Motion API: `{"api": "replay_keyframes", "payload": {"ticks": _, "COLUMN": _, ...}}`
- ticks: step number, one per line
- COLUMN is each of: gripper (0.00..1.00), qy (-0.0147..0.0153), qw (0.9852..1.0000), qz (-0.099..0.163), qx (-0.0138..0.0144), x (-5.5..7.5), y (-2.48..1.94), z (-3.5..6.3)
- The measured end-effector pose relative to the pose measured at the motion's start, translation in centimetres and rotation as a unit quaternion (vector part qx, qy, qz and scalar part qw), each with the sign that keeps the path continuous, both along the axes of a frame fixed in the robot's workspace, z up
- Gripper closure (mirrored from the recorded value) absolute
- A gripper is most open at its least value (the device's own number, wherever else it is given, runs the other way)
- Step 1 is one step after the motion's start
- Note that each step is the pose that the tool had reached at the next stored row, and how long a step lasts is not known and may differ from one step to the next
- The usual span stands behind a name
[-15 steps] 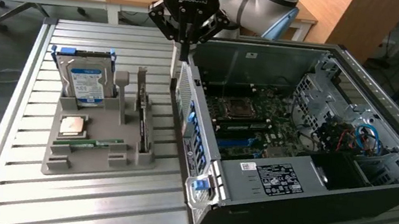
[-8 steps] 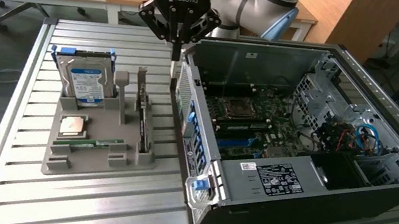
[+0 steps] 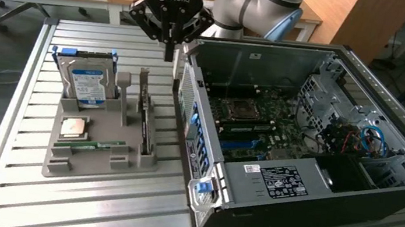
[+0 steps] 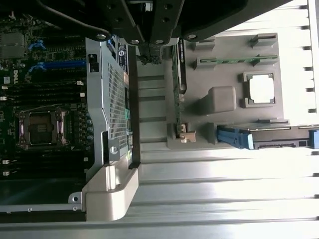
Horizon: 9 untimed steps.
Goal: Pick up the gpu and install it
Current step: 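Reach for the gpu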
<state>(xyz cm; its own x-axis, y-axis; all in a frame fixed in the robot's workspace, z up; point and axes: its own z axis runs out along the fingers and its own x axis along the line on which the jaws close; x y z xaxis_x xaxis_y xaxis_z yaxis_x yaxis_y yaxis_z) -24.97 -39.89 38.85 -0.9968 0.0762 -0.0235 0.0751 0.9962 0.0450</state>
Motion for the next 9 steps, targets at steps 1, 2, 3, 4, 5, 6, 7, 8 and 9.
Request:
{"api": "replay_keyframes", "payload": {"ticks": 1, "gripper": 0.89, "qy": 0.0, "qw": 1.0, "qz": 0.0, "qx": 0.0, "x": -0.18, "y": 0.0, "z": -0.01}}
{"api": "replay_keyframes", "payload": {"ticks": 2, "gripper": 0.89, "qy": 0.0, "qw": 1.0, "qz": 0.0, "qx": 0.0, "x": -0.34, "y": 0.0, "z": -0.02}}
{"api": "replay_keyframes", "payload": {"ticks": 3, "gripper": 0.89, "qy": 0.0, "qw": 1.0, "qz": 0.0, "qx": 0.0, "x": -0.48, "y": 0.0, "z": -0.03}}
{"api": "replay_keyframes", "payload": {"ticks": 4, "gripper": 0.89, "qy": 0.0, "qw": 1.0, "qz": 0.0, "qx": 0.0, "x": -0.59, "y": 0.0, "z": -0.04}}
{"api": "replay_keyframes", "payload": {"ticks": 5, "gripper": 0.89, "qy": 0.0, "qw": 1.0, "qz": 0.0, "qx": 0.0, "x": -0.69, "y": 0.0, "z": -0.04}}
{"api": "replay_keyframes", "payload": {"ticks": 6, "gripper": 0.89, "qy": 0.0, "qw": 1.0, "qz": 0.0, "qx": 0.0, "x": -0.78, "y": 0.0, "z": -0.05}}
{"api": "replay_keyframes", "payload": {"ticks": 7, "gripper": 0.89, "qy": 0.0, "qw": 1.0, "qz": 0.0, "qx": 0.0, "x": -0.84, "y": 0.0, "z": -0.05}}
{"api": "replay_keyframes", "payload": {"ticks": 8, "gripper": 0.89, "qy": 0.0, "qw": 1.0, "qz": 0.0, "qx": 0.0001, "x": -0.88, "y": 0.0, "z": -0.06}}
{"api": "replay_keyframes", "payload": {"ticks": 9, "gripper": 0.89, "qy": 0.0, "qw": 1.0, "qz": 0.0, "qx": 0.0, "x": -0.89, "y": 0.0, "z": -0.06}}
